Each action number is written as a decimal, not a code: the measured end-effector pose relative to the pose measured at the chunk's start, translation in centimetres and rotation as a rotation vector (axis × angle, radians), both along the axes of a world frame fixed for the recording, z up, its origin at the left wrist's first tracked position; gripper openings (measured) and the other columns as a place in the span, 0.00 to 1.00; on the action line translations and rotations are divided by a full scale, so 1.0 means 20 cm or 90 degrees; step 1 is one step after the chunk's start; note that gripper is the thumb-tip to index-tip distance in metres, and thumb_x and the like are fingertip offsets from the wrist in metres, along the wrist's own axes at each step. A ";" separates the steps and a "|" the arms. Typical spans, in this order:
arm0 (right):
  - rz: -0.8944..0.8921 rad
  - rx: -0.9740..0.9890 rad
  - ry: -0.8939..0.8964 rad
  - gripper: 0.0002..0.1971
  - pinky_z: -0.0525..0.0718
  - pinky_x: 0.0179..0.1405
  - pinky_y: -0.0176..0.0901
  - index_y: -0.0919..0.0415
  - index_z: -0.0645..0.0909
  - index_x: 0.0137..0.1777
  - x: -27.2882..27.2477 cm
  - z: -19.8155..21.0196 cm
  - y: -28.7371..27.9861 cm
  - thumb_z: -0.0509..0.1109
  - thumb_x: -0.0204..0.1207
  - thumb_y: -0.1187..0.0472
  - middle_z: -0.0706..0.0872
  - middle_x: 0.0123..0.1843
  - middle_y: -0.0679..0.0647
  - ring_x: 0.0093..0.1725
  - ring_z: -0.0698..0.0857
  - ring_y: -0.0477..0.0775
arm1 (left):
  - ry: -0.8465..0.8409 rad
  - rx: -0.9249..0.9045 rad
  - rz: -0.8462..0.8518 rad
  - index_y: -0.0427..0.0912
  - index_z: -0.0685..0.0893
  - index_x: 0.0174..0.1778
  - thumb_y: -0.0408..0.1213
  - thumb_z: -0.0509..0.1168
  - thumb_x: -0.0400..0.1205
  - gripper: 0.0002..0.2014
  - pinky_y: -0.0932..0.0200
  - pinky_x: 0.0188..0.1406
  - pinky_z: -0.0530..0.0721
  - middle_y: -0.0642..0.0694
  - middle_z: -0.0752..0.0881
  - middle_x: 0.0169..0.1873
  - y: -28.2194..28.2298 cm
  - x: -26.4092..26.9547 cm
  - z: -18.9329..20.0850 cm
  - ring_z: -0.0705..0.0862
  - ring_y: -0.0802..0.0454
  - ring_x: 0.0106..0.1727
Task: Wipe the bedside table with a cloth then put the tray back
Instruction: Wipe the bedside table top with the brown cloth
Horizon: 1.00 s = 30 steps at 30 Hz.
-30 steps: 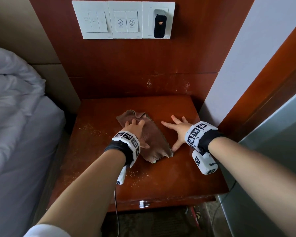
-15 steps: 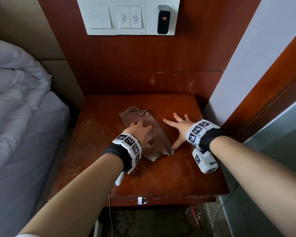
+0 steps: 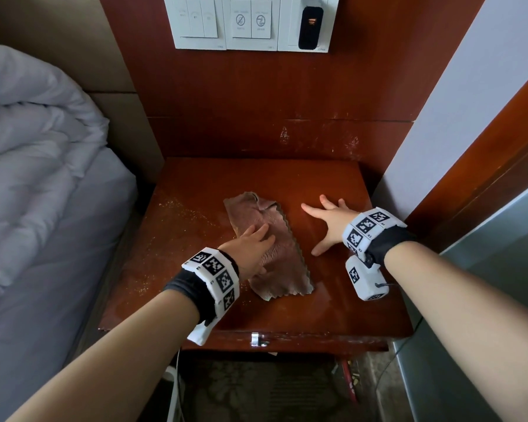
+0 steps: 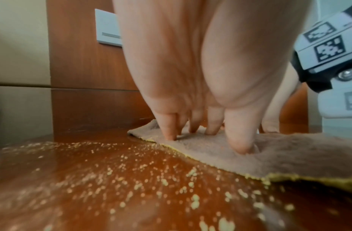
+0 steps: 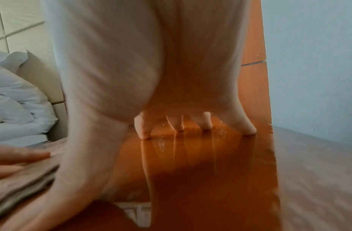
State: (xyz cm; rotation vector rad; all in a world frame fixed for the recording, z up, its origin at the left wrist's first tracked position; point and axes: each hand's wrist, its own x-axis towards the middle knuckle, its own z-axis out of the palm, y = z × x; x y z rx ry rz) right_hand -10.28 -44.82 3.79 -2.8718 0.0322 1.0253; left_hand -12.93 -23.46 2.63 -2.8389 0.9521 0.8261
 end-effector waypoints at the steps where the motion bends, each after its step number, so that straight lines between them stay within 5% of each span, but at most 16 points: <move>1: -0.001 -0.001 0.000 0.56 0.49 0.77 0.76 0.35 0.38 0.82 0.00 0.01 0.01 0.78 0.66 0.44 0.31 0.85 0.52 0.82 0.34 0.72 | 0.008 -0.002 -0.002 0.41 0.46 0.85 0.41 0.62 0.84 0.39 0.48 0.84 0.55 0.41 0.39 0.84 0.01 0.00 0.00 0.41 0.41 0.85; 8: -0.029 -0.006 -0.022 0.45 0.53 0.79 0.71 0.39 0.42 0.83 0.01 0.01 0.06 0.69 0.75 0.41 0.36 0.86 0.56 0.82 0.39 0.76 | 0.017 -0.002 0.002 0.46 0.41 0.85 0.49 0.59 0.84 0.40 0.45 0.82 0.61 0.42 0.39 0.84 0.02 -0.01 0.01 0.44 0.41 0.85; 13: -0.059 -0.009 -0.039 0.45 0.50 0.79 0.73 0.39 0.42 0.84 0.02 -0.01 0.10 0.69 0.75 0.41 0.35 0.86 0.57 0.82 0.39 0.76 | 0.005 0.004 0.037 0.48 0.40 0.84 0.52 0.64 0.81 0.45 0.48 0.78 0.67 0.35 0.41 0.83 0.02 0.01 0.04 0.56 0.40 0.83; 24: -0.041 0.025 -0.076 0.43 0.53 0.79 0.67 0.39 0.45 0.84 0.13 -0.03 0.27 0.69 0.76 0.44 0.36 0.86 0.56 0.83 0.38 0.72 | 0.006 0.015 0.136 0.48 0.44 0.85 0.53 0.66 0.79 0.46 0.46 0.81 0.63 0.38 0.43 0.84 0.20 0.19 0.02 0.52 0.40 0.84; 30: -0.053 0.026 -0.064 0.45 0.52 0.78 0.73 0.35 0.45 0.83 0.19 -0.06 0.34 0.70 0.73 0.41 0.36 0.86 0.55 0.82 0.37 0.75 | -0.010 0.008 0.232 0.48 0.47 0.85 0.54 0.67 0.78 0.46 0.46 0.81 0.63 0.39 0.45 0.84 0.33 0.31 0.02 0.55 0.39 0.83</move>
